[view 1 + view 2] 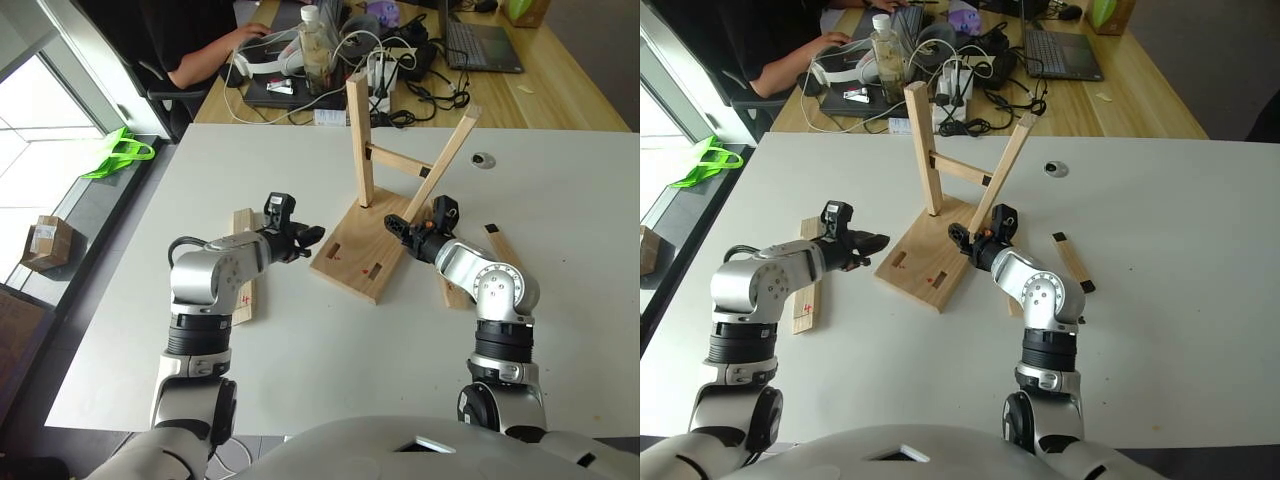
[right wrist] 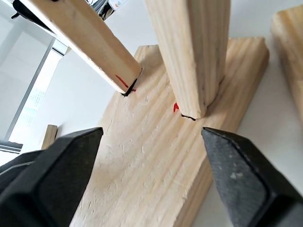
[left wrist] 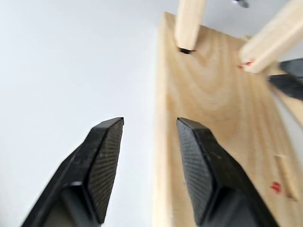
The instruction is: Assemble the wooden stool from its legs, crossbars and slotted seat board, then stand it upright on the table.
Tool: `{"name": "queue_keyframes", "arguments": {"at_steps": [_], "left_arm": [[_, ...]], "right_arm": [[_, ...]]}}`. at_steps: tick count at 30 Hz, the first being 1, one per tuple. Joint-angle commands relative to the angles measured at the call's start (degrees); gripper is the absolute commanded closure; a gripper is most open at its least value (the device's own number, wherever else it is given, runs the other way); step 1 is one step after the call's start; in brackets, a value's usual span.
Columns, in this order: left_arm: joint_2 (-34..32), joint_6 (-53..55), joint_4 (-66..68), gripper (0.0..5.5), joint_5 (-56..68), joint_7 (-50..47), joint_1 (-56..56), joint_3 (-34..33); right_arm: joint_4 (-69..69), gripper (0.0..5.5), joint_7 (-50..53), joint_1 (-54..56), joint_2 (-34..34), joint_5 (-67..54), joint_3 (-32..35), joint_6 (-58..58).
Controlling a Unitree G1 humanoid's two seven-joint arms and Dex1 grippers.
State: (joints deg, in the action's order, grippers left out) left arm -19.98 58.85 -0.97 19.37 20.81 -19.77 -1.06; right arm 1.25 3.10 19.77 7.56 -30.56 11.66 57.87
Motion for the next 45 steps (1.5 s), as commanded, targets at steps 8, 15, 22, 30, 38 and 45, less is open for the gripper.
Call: {"name": "queue_keyframes", "arguments": {"at_steps": [8, 15, 22, 30, 38, 45], "left_arm": [[2.9, 6.3, -2.7, 3.44, 5.3, 5.6, 3.3, 3.4], [-4.4, -1.7, -7.7, 3.44, -1.1, -1.9, -3.3, -5.3], [-21.4, -17.2, 0.7, 3.44, -15.4, -3.1, 5.9, -6.8], [-21.2, -26.1, 11.3, 3.44, -24.4, -1.0, 19.2, 3.0], [-14.0, -24.8, 5.3, 3.44, -24.4, -1.1, 13.2, 6.4], [-10.4, -21.1, -1.3, 3.44, -25.3, -1.8, 12.5, 8.2]], "right_arm": [[-9.1, 1.58, 0.8, 3.6, 1.6, 1.8, 1.5, -7.1], [-0.9, 1.58, -7.0, 3.5, -4.4, 2.5, -3.0, -10.5], [11.7, 1.58, -16.7, 1.4, -18.2, 0.5, -0.5, -9.6], [1.5, 1.58, -26.7, -4.7, -36.6, 11.3, -1.9, -20.6], [-13.3, 1.58, -34.5, -6.9, -47.5, 24.1, -7.9, -34.6], [-10.7, 1.58, -43.0, -12.1, -48.9, 22.1, -9.0, -31.8]]}}
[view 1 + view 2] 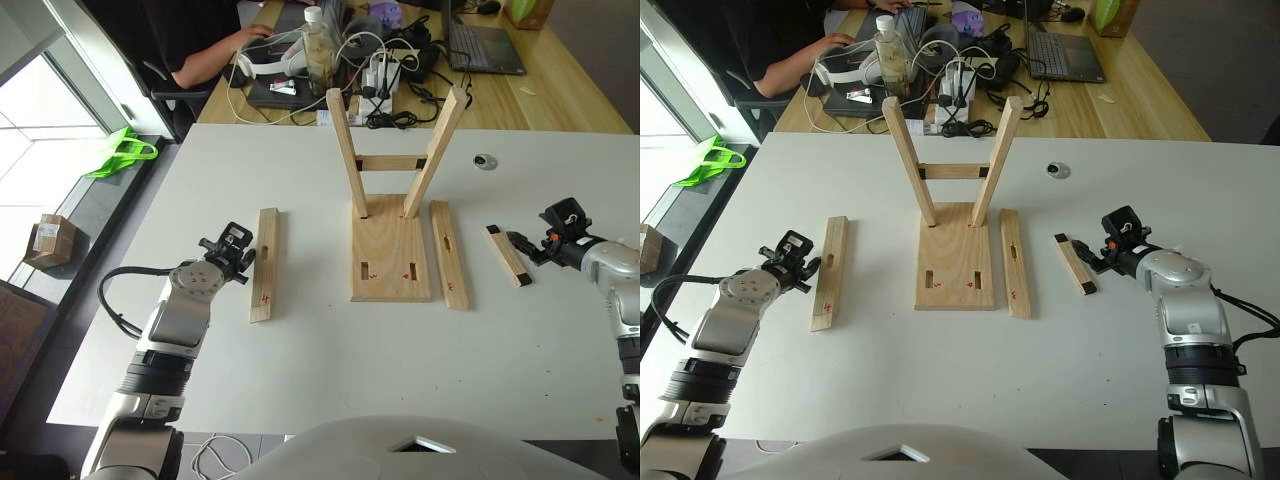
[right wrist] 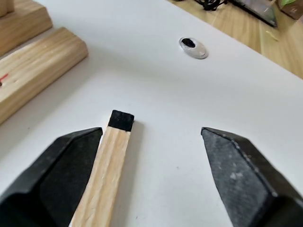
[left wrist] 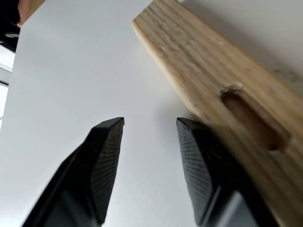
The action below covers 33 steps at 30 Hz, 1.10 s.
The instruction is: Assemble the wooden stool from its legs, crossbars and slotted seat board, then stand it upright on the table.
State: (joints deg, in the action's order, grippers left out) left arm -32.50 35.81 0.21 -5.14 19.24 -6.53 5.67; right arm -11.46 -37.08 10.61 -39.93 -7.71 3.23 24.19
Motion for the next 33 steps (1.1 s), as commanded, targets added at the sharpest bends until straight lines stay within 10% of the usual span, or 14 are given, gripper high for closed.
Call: {"name": "queue_keyframes", "arguments": {"at_steps": [1, 19, 33], "left_arm": [[2.7, 2.6, -3.4, 3.44, -1.0, -0.3, -0.8, 2.1], [9.6, 10.0, -12.2, 3.44, -0.3, -4.1, -4.8, -1.1], [21.5, 15.7, -19.2, 3.42, 8.2, -9.7, -10.2, -10.9]], "right_arm": [[2.6, 1.58, -3.6, -4.0, -1.9, -0.9, -0.5, 2.6], [-32.5, 1.58, -1.6, 19.6, 6.6, 7.9, -8.8, -2.6], [-32.3, 3.81, -8.1, 17.9, 3.6, 9.3, -10.8, -5.2]]}}
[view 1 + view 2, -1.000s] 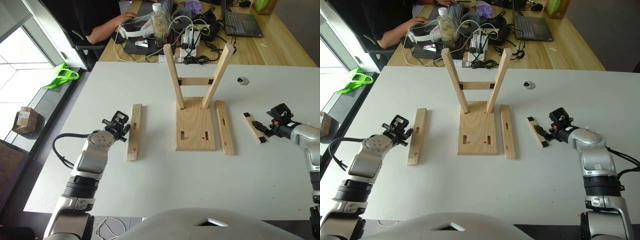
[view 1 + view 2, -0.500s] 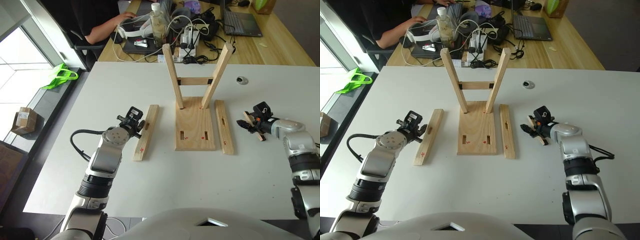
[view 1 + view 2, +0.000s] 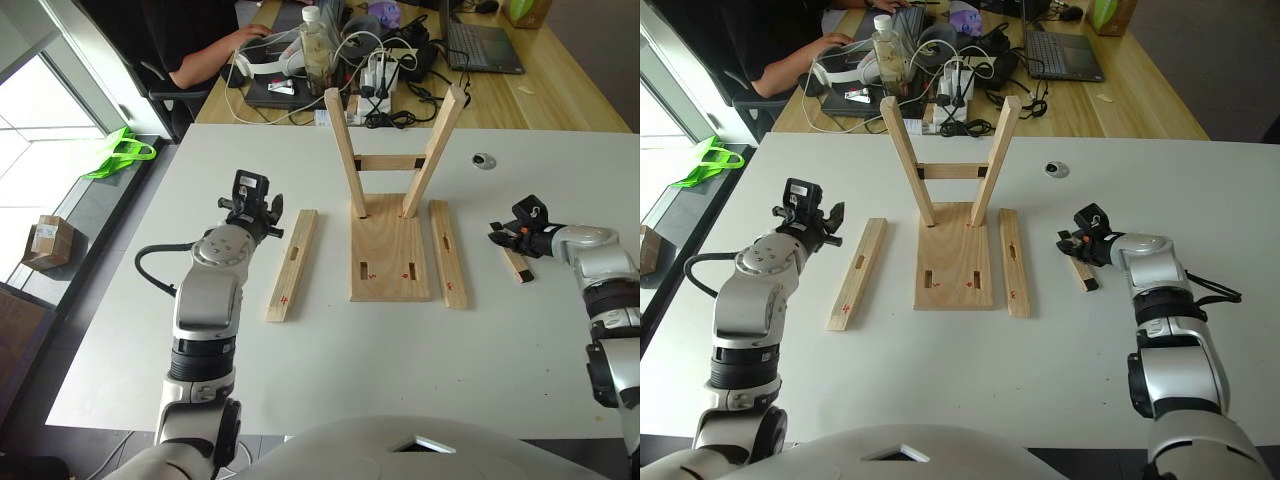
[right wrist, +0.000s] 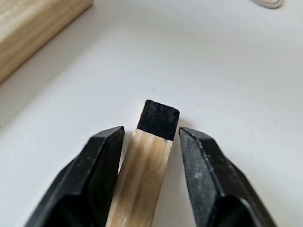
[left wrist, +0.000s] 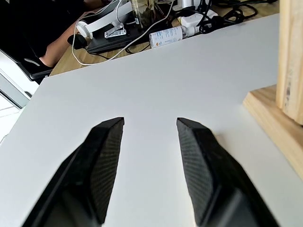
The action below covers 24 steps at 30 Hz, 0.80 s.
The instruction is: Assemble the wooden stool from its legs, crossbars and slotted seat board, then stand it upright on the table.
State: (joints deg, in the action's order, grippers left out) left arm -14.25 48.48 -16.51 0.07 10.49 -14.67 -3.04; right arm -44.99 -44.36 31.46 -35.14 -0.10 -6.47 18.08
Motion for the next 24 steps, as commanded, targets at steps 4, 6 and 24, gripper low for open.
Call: {"name": "queue_keyframes", "arguments": {"at_steps": [4, 6, 24], "left_arm": [[6.8, 6.7, -5.9, 3.42, 7.2, -1.0, -3.6, -2.8], [7.7, 8.2, -7.1, 3.42, 8.9, -0.9, -4.2, -2.8], [33.0, 40.0, -17.1, 3.42, 50.1, -8.3, -19.0, -29.5]], "right_arm": [[4.5, 4.22, 1.6, -3.5, -0.4, 0.7, 1.0, 0.3], [6.9, 4.22, 2.7, -3.7, 0.3, 0.0, 2.1, -1.1], [74.4, 4.23, 8.0, -22.2, 11.3, -21.6, 3.4, -5.1]]}}
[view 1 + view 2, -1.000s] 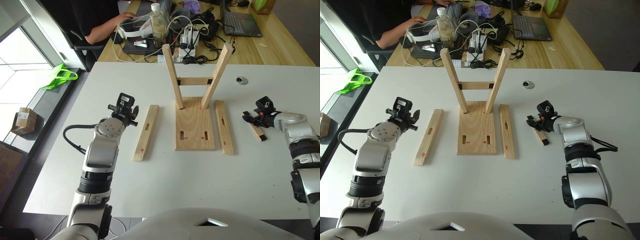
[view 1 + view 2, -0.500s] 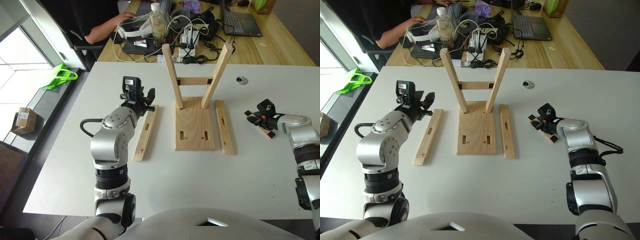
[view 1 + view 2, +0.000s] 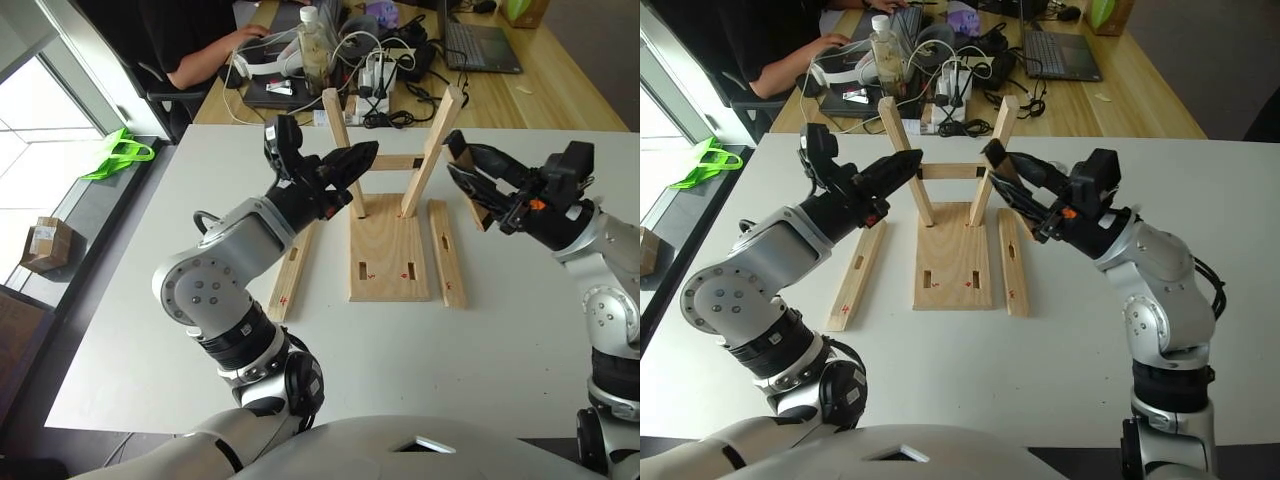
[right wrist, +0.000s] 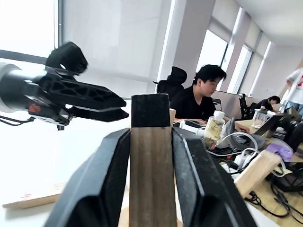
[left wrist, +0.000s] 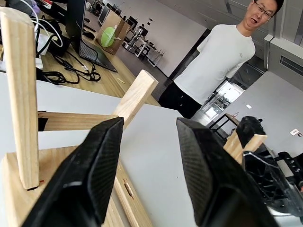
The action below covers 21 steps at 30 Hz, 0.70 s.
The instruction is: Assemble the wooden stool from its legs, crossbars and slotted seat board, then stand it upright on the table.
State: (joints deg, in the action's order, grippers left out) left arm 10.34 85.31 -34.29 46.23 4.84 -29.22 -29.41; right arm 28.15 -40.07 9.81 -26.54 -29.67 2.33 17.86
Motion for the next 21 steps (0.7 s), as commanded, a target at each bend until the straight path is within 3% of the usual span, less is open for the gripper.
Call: {"name": "queue_keyframes", "arguments": {"at_steps": [1, 10, 21], "left_arm": [[8.4, 4.0, 0.6, 3.42, 4.9, -3.2, -4.4, -3.3], [4.4, 4.9, -2.3, 3.42, 16.0, -5.2, -0.7, 0.5], [-0.8, -0.3, 0.4, 3.42, 23.7, -10.9, 1.3, 5.0]], "right_arm": [[0.7, 4.23, 5.0, -0.4, 3.6, 10.5, -6.6, -6.6], [-3.7, 4.23, 9.8, 0.3, 6.3, 20.2, -10.6, -12.0], [-2.4, 4.23, 8.9, -0.6, 7.8, 19.2, -13.1, -12.5]]}}
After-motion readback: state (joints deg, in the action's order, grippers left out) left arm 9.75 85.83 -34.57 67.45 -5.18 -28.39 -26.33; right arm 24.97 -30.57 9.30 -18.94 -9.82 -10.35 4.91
